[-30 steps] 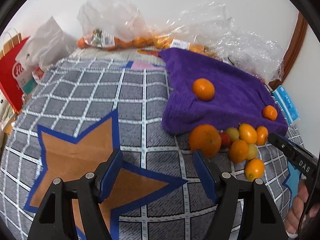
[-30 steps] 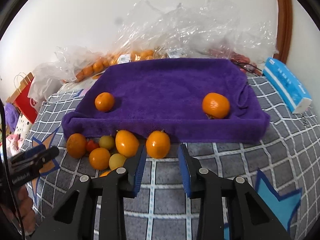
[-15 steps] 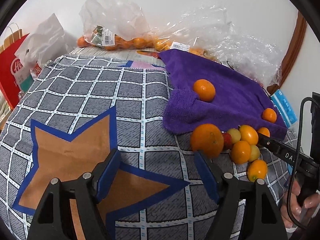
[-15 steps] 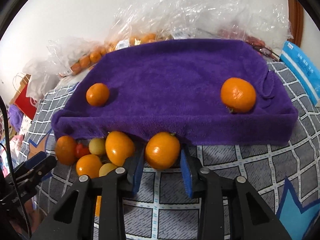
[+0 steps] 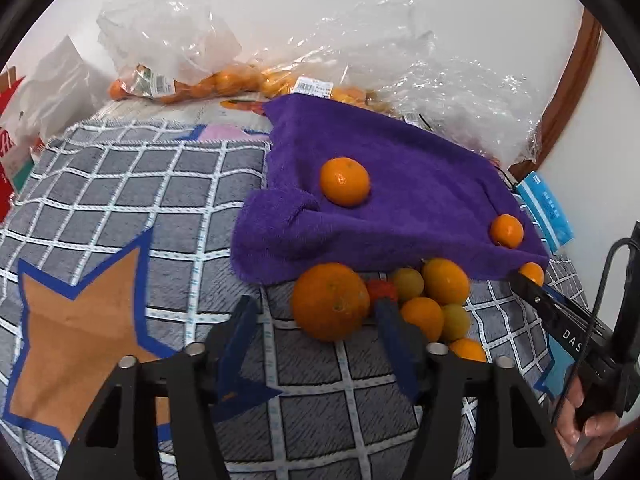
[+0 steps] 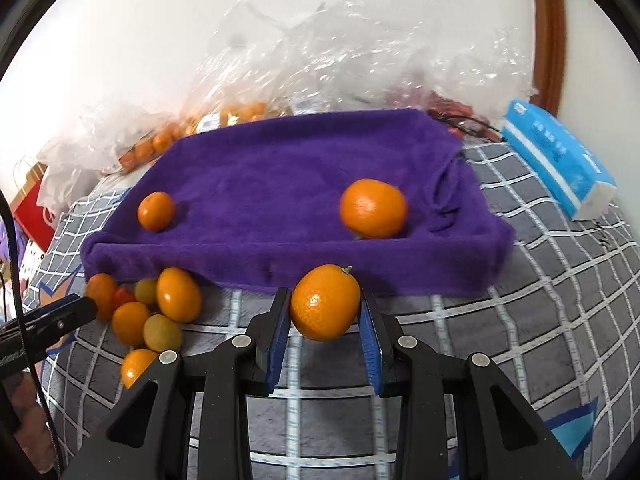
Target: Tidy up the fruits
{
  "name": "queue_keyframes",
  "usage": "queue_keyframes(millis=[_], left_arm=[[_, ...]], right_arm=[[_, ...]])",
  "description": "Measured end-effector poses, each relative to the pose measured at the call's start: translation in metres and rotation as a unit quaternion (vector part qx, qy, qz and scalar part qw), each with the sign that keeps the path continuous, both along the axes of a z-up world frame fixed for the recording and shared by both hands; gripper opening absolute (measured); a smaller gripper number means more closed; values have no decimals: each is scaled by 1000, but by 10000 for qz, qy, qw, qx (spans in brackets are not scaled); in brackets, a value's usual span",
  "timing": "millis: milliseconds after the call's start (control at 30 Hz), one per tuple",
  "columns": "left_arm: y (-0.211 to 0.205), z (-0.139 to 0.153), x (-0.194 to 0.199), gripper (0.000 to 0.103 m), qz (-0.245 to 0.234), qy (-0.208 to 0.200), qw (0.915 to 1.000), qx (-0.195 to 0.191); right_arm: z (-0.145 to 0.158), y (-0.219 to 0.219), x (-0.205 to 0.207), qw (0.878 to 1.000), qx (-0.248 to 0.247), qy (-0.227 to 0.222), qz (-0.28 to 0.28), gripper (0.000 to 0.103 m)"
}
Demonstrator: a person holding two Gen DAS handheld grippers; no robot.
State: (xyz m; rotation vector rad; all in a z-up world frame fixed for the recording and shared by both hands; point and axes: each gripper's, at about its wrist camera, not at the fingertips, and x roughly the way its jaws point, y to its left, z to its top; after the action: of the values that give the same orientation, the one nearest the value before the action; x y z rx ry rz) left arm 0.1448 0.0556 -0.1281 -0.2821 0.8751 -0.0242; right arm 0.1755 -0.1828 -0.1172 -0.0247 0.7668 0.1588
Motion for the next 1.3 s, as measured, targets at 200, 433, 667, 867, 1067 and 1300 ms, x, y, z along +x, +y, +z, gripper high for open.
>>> queue_keyframes(millis=[200,433,667,867,1067,1300], left_arm=[[1,0,-3,39,-76,82,9998,-133],[11,0,-15,41,77,280,9995,-130],[1,-6,-5,44,256,-6,9992,307],[2,-7,-7,41,159,-136,9996,195],[15,-7,-12,40,183,-347,9985,-378],[10,-1,-18,40,113,-602,9975,-357]], right_arm=[[-3,0,1,10000,-65,-17,-51,33],[-4,4,-3,9999,-153,-70,32,33],[-4,0,-2,10000,-48,-39,-12,33],[-4,-2,-2,10000,-25,-31,-37,34],[-4,3,-3,9999,-141,-72,23,33],[-2,5,-7,9997,-140,-169,133,34]])
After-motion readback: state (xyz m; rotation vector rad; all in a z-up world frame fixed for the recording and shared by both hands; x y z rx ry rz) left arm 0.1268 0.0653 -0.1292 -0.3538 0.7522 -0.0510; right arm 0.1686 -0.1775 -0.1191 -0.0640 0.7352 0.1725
